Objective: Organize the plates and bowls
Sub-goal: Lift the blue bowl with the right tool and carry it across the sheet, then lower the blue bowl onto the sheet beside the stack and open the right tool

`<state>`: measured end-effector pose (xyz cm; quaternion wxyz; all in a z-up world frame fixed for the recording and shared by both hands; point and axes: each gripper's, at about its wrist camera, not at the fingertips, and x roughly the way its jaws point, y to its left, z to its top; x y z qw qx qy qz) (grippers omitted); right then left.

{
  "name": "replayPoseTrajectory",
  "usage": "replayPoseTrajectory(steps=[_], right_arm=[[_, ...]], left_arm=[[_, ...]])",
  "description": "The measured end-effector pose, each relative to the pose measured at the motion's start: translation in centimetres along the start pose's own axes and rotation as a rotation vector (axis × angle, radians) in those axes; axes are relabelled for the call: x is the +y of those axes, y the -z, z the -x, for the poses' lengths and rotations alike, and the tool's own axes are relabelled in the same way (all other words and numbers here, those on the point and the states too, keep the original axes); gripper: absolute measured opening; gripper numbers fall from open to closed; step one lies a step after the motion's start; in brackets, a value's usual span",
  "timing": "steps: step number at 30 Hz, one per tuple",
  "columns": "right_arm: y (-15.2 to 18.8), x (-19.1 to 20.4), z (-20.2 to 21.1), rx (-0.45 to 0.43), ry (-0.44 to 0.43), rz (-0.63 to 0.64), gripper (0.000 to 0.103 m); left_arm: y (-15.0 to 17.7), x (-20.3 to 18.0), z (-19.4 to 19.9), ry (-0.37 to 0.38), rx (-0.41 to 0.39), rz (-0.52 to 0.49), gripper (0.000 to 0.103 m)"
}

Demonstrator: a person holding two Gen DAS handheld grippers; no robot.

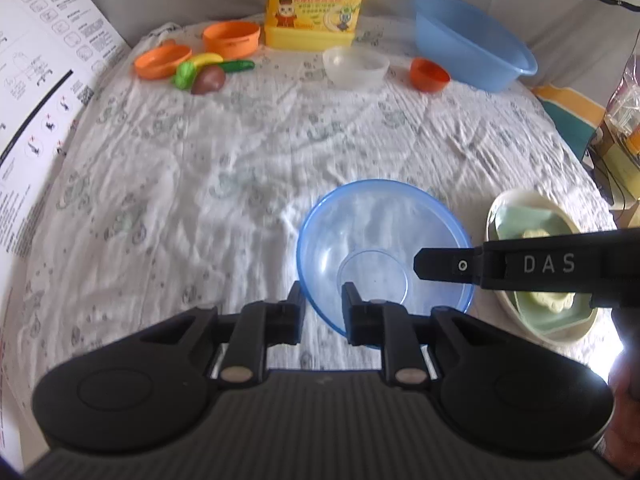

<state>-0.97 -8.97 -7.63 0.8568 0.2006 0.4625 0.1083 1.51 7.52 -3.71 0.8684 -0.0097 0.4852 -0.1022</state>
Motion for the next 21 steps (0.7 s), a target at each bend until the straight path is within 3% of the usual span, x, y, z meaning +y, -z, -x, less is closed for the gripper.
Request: replayPoseTrajectory(steps=[21], right_arm=[[0.7, -0.5, -2.2, 0.056, 0.033, -0.010, 0.022]], left_arm=[[1.1, 0.3, -2.1, 0.009, 0.038, 0.015, 0.018]])
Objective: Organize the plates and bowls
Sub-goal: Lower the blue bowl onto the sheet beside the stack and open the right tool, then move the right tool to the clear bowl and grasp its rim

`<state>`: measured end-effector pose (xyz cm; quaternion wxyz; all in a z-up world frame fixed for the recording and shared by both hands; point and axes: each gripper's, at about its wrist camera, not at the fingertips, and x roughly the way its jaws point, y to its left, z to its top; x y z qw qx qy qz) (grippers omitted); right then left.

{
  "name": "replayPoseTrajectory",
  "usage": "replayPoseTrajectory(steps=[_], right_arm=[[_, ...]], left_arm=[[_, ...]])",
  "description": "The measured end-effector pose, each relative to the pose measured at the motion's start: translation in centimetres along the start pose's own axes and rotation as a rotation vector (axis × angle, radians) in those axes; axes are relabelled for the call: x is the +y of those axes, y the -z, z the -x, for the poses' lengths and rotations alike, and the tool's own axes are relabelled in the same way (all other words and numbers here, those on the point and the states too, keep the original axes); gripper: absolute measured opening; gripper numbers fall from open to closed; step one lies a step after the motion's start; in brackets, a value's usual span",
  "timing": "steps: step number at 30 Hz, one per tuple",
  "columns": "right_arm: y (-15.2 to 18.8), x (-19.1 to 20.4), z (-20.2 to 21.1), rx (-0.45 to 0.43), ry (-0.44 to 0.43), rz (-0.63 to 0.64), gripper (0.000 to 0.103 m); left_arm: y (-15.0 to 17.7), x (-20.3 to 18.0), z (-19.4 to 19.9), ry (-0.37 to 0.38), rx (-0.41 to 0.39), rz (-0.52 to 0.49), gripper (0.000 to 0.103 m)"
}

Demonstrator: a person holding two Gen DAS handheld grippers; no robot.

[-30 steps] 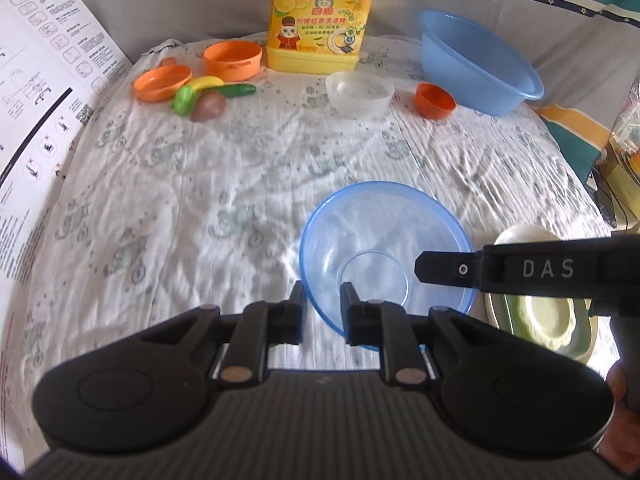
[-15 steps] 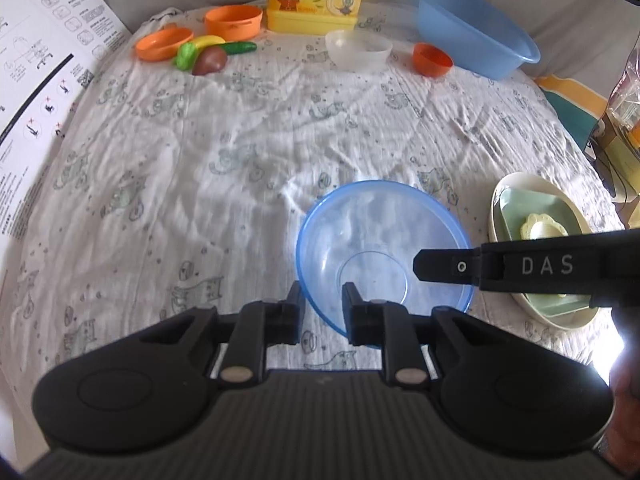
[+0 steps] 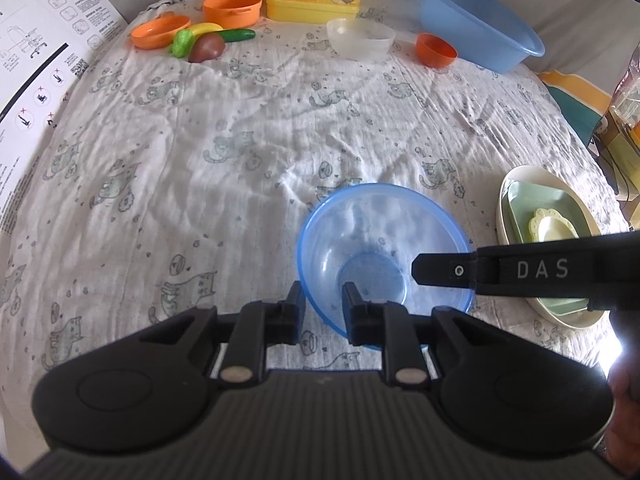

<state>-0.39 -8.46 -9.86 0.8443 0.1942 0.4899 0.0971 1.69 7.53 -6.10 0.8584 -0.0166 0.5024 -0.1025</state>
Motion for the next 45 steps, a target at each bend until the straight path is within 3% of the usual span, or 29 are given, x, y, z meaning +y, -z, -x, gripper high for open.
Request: replayPoseTrajectory(steps=[19, 21, 22, 23, 24, 25, 26, 34, 45], right_arm=[[-0.2, -0.2, -0.7, 0.010, 0.022, -0.005, 0.026], [-0.1, -0.2, -0.5, 0.000, 0.027, -0.001, 0.031], [-0.1, -0.1, -0.3, -0.008, 0.030, 0.003, 0.041], [-0.2, -0.1, -0.1, -0.018, 0.033, 0.005, 0.052], [-0.3, -0.1, 0.2, -0.030, 0.036, 0.004, 0.074], [-0.3, -0.1, 0.6, -0.046, 0.038, 0.000, 0.095], [-0.4, -0.1, 1.0, -0.068, 0.040, -0.002, 0.102], [-1.3, -1.0, 2.8, -0.127, 0.068, -0.030, 0.103], [-1.1, -1.4, 3.1, -0.132, 0.100, -0.022, 0.103]], left_arm=[[-0.1, 0.3, -1.0, -0.013, 0.014, -0.003, 0.022], [-0.1, 0.4, -0.9, -0.020, 0.008, -0.001, 0.037], [-0.1, 0.5, -0.8, -0.025, 0.002, -0.001, 0.045], [-0.1, 0.6, -0.6, -0.035, -0.009, 0.001, 0.067], [-0.1, 0.6, -0.2, -0.049, -0.026, 0.001, 0.088], [-0.1, 0.7, 0.1, -0.065, -0.049, 0.000, 0.097], [-0.1, 0.8, 0.5, -0.079, -0.071, -0.001, 0.103], [-1.0, 2.6, 1.4, -0.096, -0.090, 0.061, 0.103], [-1.1, 2.8, 2.1, -0.087, -0.100, 0.049, 0.103]])
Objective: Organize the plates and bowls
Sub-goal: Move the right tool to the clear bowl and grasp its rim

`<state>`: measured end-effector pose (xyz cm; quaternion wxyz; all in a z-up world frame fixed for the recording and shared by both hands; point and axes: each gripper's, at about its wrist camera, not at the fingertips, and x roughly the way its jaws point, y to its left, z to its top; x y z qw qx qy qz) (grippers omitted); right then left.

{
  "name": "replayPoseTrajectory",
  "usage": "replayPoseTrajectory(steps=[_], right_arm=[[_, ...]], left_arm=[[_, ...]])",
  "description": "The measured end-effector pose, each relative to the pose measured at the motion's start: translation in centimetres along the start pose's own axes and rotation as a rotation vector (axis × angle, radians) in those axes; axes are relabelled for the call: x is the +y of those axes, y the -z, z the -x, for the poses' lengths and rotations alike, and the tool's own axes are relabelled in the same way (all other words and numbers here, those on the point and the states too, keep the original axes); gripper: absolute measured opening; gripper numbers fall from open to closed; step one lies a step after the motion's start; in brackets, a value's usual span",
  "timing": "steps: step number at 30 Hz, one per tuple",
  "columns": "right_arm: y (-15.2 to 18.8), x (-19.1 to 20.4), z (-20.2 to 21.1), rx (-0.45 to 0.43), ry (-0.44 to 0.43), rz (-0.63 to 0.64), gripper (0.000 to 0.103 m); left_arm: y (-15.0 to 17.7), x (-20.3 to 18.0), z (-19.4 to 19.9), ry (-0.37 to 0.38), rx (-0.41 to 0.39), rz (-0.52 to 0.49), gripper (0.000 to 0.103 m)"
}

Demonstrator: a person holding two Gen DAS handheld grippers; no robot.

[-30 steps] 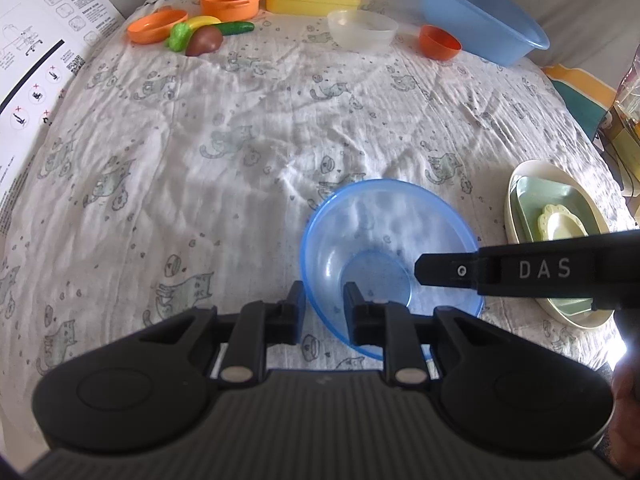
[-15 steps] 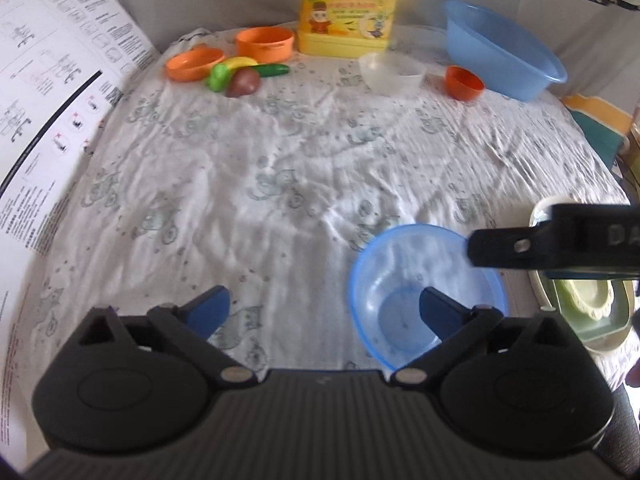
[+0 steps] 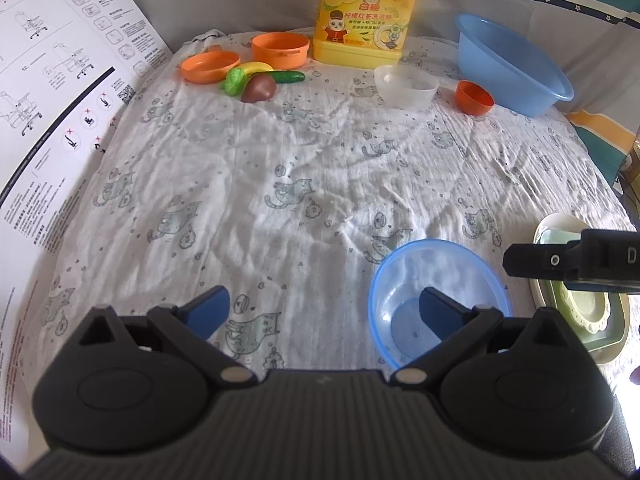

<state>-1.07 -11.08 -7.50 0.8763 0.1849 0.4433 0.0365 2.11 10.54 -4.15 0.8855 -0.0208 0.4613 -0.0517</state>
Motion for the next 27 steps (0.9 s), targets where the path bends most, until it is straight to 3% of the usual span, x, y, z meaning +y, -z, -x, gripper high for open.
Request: replayPoseTrajectory(steps=[11, 20, 27], right_arm=[[-1.6, -1.5, 0.0, -0.007, 0.010, -0.045, 0.103], [-6.0, -3.9, -0.9, -0.022, -0.041, -0.148, 0.103], [-10.4, -4.4, -3.0, -0.041, -0.083, -0.152, 0.103]], left_arm=[[-2.2, 0.3, -0.4, -0.002, -0.013, -0.046, 0.103], [-7.6, 0.0, -1.9, -0.014, -0.080, -0.126, 0.103], [-12.6, -0.5, -5.0, 0.026, -0.099, -0.143, 0.103]])
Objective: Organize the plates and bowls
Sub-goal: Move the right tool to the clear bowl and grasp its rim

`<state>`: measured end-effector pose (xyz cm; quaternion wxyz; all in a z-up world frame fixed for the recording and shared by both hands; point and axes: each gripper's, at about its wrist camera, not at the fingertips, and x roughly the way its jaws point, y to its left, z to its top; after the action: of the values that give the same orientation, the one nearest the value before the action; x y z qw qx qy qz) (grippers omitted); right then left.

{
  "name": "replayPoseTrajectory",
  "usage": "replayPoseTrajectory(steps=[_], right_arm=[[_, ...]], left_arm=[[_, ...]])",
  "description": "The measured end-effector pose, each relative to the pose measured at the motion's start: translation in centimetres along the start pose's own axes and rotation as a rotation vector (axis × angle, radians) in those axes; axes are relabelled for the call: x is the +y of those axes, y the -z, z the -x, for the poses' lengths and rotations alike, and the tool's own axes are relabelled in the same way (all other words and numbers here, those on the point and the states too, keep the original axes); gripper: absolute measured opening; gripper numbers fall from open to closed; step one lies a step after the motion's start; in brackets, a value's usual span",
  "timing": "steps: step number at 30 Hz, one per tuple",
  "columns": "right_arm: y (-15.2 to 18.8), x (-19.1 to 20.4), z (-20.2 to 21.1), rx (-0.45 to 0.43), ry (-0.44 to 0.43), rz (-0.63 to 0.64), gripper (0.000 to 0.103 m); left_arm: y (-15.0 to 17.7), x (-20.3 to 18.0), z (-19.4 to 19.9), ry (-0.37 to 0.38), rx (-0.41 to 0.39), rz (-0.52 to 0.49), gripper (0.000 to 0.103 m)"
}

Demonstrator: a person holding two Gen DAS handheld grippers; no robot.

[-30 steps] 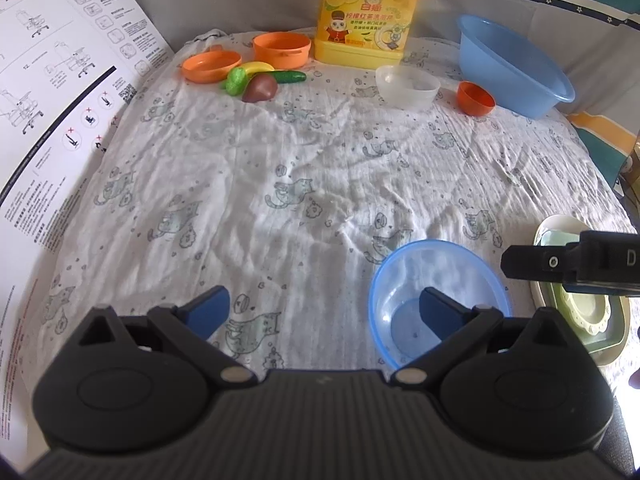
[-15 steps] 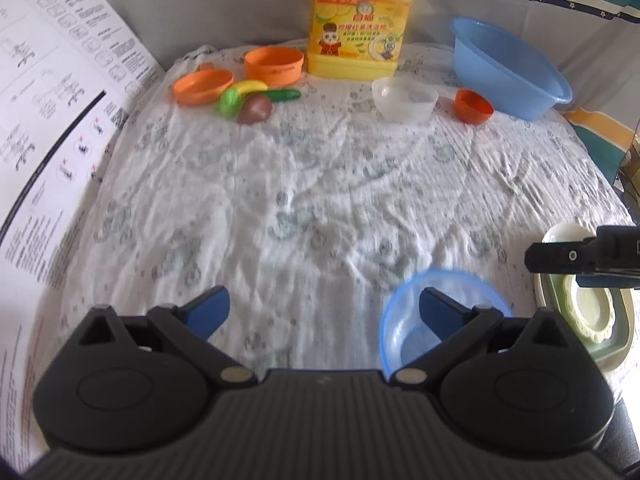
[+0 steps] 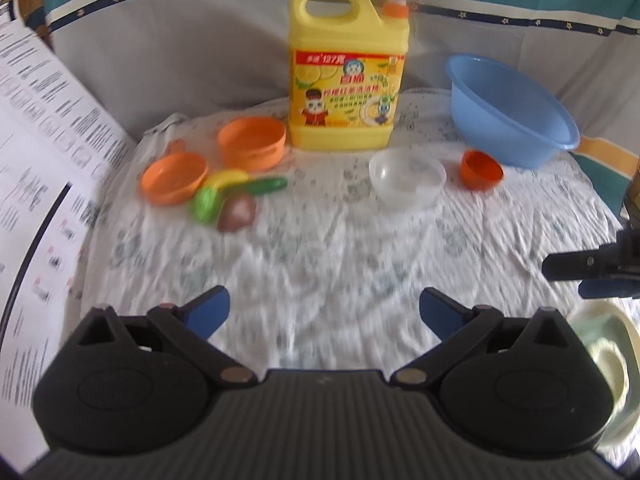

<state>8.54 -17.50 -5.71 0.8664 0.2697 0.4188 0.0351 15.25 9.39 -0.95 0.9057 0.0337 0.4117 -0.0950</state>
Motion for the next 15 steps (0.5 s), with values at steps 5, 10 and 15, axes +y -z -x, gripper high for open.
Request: replayPoseTrajectory(steps=[5, 10, 15], right_arm=[[-3.3, 1.0, -2.6, -0.024, 0.039, 0.016, 0.103], [-6.7, 2.2, -5.5, -0.049, 0.068, 0.043, 0.089], [-9.7, 2.5, -8.3, -0.066, 0.058, 0.045, 0.070]], left_arm=[[-3.8, 0.2, -3.7, 0.034, -0.004, 0.010, 0.103], [-6.8, -0.3, -7.7, 0.059, 0.002, 0.040, 0.103], [-8.5, -1.4, -11.6, 0.082, 0.038, 0.027, 0.086]])
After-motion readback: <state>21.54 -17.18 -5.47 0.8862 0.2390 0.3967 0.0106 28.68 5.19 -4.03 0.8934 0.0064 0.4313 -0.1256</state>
